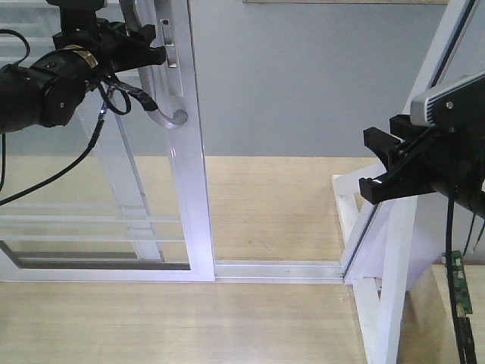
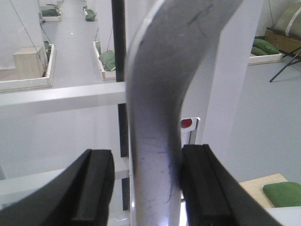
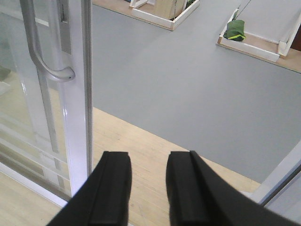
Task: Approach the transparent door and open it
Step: 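Pull the handle with the left gripper, sliding the door open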
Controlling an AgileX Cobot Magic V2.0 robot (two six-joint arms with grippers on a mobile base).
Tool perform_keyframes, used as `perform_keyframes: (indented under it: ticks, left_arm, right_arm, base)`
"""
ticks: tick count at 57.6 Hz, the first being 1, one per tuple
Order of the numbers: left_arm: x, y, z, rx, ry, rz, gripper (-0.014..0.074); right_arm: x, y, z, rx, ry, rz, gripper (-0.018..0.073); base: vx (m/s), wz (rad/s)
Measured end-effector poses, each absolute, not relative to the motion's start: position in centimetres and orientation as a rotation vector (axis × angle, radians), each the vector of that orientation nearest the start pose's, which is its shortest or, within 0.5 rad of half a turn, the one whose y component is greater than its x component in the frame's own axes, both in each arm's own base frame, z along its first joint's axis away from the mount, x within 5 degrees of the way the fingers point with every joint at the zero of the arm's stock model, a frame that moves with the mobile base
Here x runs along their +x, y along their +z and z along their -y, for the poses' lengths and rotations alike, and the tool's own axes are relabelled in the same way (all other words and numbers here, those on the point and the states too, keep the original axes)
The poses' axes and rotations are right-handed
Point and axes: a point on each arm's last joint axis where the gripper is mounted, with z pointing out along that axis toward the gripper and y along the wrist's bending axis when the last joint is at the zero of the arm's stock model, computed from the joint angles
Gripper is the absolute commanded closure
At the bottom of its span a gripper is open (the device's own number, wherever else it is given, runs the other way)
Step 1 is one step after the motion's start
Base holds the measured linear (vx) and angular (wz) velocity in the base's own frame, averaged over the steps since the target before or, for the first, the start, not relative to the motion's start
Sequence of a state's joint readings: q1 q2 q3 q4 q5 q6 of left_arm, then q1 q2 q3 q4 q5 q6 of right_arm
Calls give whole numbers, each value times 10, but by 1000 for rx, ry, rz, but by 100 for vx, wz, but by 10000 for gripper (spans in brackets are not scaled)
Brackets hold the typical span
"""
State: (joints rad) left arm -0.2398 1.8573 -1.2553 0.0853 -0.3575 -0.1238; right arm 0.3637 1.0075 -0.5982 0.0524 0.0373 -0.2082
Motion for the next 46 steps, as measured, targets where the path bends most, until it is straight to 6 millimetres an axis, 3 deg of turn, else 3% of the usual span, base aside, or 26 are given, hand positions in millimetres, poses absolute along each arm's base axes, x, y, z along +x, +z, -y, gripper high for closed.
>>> perform_keyframes:
  ticks: [16,28,38,46]
  left_arm:
    - [420,272,83,104,-201,-1820,169]
    - [412,285,48,-4,-157,-1916,169]
    - [391,297,23,-50,-113,-2071,170]
    - [367,320,22,-41,-112,-2114,170]
  right_arm:
    - [198,292,-76,-498,141,-1869,277]
    - [198,292,-75,-499,141,-1870,277]
    - [198,292,-75,-499,141,-1870,277]
    - [198,292,-75,-499,141,-1870,277]
  base:
    - [0,-1]
    - [0,-2]
    - [0,0]
    - [0,2]
